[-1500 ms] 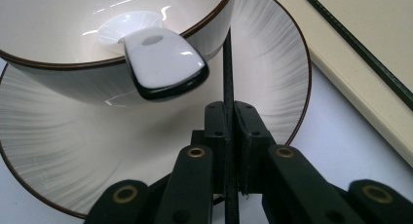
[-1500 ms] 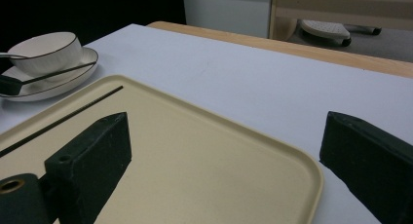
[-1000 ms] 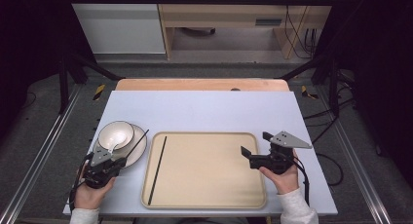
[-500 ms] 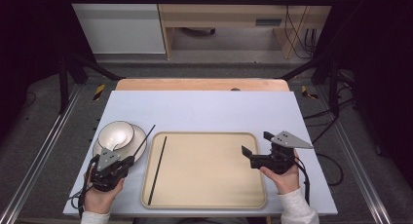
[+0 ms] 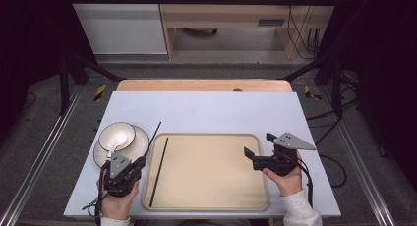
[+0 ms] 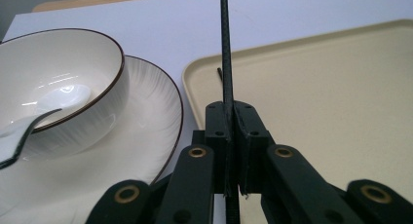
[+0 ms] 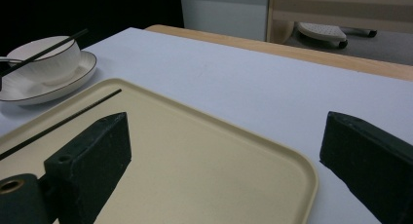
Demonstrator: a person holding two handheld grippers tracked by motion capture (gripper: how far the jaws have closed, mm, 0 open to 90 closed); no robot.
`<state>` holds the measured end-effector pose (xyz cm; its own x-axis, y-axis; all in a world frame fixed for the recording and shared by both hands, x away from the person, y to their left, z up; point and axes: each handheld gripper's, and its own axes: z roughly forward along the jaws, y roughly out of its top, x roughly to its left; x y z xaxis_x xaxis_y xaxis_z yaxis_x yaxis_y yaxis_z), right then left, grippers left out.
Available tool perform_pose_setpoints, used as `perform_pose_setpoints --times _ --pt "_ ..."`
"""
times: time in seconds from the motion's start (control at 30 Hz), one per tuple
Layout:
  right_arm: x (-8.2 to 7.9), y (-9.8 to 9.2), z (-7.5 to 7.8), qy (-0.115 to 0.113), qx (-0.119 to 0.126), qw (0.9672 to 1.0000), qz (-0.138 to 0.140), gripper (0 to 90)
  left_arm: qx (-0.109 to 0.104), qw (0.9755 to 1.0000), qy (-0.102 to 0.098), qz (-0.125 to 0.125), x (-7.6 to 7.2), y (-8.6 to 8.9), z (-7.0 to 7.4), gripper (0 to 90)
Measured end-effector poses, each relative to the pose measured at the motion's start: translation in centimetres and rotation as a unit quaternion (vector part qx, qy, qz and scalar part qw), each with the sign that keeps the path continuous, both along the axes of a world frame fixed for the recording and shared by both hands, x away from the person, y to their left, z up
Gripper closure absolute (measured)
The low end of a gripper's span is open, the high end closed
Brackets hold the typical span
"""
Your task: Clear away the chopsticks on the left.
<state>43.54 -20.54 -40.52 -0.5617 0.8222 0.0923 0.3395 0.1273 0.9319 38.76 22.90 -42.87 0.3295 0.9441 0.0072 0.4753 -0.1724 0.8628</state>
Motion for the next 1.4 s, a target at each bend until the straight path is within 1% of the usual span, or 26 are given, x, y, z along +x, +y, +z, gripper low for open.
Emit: perform_pose_setpoints --times 0.1,0.13,0.2,0.3,0.4,0.43,0.47,0.5,0.67,0.7,0.73,0.83,0.93,1.03,1.2,1.27,1.4 --pt "0.0 0.1 0.0 -0.001 -0.001 1.0 0.002 4.7 -0.004 0.9999 0.002 0.01 -0.1 -0.7 0.0 85.3" --pt "0.0 0.1 0.0 -0.001 0.0 1.0 0.002 4.7 -0.009 0.9999 0.001 0.011 -0.1 -0.9 0.0 85.4" --pt "-0.1 0.1 0.1 0.0 0.004 1.0 0.001 4.8 -0.013 0.9998 0.001 0.016 -0.1 -1.3 0.0 85.3" --pt "-0.2 0.0 0.2 -0.001 0.007 1.0 0.002 4.8 -0.012 0.9997 -0.002 0.019 -0.2 -1.9 0.0 85.3" --pt "-0.1 0.1 0.2 -0.002 0.006 1.0 0.003 4.8 -0.02 0.9994 -0.003 0.027 -0.3 -2.3 0.0 85.3" --pt "-0.2 0.1 0.2 -0.001 0.006 1.0 0.003 4.8 -0.027 0.9992 -0.003 0.029 -0.3 -2.4 0.0 85.3" --pt "-0.2 0.1 0.2 -0.002 0.007 1.0 0.004 4.8 -0.04 0.9987 -0.005 0.031 -0.4 -2.6 -0.1 85.3" --pt "-0.2 0.1 0.3 -0.002 0.007 1.0 0.004 4.8 -0.047 0.9983 -0.008 0.035 -0.5 -2.7 -0.2 85.3" --pt "-0.2 0.1 0.2 -0.001 0.008 1.0 0.004 4.8 -0.058 0.9972 -0.01 0.046 -1.2 -3.2 -0.8 85.3" --pt "-0.2 0.1 0.2 -0.001 0.006 1.0 0.005 4.8 -0.066 0.9966 -0.011 0.047 -1.3 -3.3 -1.0 85.3" --pt "-0.1 0.1 0.2 -0.002 0.005 1.0 0.005 4.8 -0.069 0.9964 -0.012 0.049 -1.4 -3.3 -1.2 85.3" --pt "-0.1 0.3 0.1 0.0 0.005 1.0 0.005 4.8 -0.066 0.9965 -0.012 0.05 -1.8 -3.8 -2.0 85.3" --pt "0.0 0.3 0.0 -0.001 0.0 1.0 0.008 4.8 -0.069 0.9964 -0.003 0.048 -2.0 -4.3 -2.8 85.3" --pt "0.0 0.4 0.0 0.0 -0.001 1.0 0.009 4.8 -0.063 0.9968 0.003 0.049 -2.0 -4.8 -3.5 85.3" --pt "0.0 0.4 0.0 0.001 0.0 1.0 0.007 4.8 -0.059 0.997 0.012 0.049 -1.8 -5.3 -4.3 85.3" --pt "0.0 0.4 0.0 0.001 0.0 1.0 0.008 4.8 -0.055 0.9971 0.017 0.05 -1.7 -5.4 -4.5 85.3" --pt "0.0 0.4 -0.1 0.002 0.0 1.0 0.008 4.8 -0.052 0.9969 0.024 0.054 -1.3 -5.5 -5.0 85.3"
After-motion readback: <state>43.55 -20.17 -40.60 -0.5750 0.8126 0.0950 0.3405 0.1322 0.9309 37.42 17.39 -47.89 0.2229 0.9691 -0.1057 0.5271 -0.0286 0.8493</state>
